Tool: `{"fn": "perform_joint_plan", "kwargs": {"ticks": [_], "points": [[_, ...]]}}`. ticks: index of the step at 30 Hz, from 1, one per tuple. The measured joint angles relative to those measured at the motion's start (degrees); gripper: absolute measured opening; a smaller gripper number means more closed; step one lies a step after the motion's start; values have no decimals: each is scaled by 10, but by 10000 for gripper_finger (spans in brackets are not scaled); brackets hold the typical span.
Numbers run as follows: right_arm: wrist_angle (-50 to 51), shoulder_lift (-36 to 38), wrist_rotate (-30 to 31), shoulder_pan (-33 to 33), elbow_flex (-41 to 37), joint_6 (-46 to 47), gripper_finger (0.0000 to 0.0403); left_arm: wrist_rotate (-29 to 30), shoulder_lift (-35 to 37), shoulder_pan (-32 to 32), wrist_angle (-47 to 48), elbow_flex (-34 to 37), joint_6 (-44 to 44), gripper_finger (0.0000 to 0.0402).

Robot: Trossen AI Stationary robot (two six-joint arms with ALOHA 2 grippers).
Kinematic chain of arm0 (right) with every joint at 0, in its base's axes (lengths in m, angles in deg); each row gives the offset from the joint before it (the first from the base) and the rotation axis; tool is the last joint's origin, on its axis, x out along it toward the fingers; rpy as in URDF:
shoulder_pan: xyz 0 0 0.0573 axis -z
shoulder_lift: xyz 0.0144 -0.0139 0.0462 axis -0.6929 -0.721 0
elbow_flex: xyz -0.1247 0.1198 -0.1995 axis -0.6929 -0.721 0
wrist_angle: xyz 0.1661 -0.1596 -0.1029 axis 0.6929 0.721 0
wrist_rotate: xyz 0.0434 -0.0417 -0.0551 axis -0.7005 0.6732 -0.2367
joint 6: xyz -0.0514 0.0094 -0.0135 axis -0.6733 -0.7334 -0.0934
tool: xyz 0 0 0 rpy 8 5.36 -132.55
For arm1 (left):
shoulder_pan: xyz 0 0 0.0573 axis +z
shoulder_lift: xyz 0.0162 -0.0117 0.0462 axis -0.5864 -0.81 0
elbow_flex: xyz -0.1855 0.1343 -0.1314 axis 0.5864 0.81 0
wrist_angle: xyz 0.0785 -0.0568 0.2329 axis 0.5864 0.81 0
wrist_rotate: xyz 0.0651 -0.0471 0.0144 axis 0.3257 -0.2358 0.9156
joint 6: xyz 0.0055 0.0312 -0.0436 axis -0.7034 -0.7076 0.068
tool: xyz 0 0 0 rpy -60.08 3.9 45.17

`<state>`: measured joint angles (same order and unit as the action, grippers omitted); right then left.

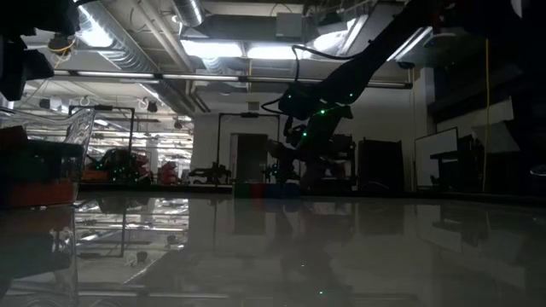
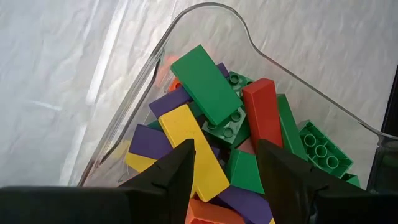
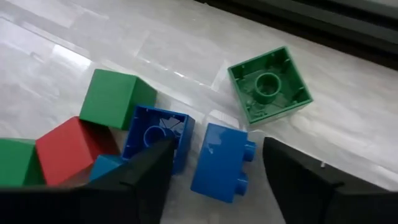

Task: Sort blocks by size
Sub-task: Put the small blue game piece into the right transparent bin

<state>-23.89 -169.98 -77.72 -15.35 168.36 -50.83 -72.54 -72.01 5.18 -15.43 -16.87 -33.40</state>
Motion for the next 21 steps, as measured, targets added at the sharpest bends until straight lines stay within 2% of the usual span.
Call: {"fn": "perform_joint_plan", "kwargs": {"ticks": [9, 16, 21], "points": [[0, 0, -76, 0, 0, -1, 95, 2, 0, 0, 0, 0, 0, 159], [6, 2, -148, 0, 0, -7, 90, 3, 0, 0, -2, 0, 0, 159], [9, 5, -254, 0, 13, -7, 90, 20, 0, 0, -27, 0, -10, 159]]}}
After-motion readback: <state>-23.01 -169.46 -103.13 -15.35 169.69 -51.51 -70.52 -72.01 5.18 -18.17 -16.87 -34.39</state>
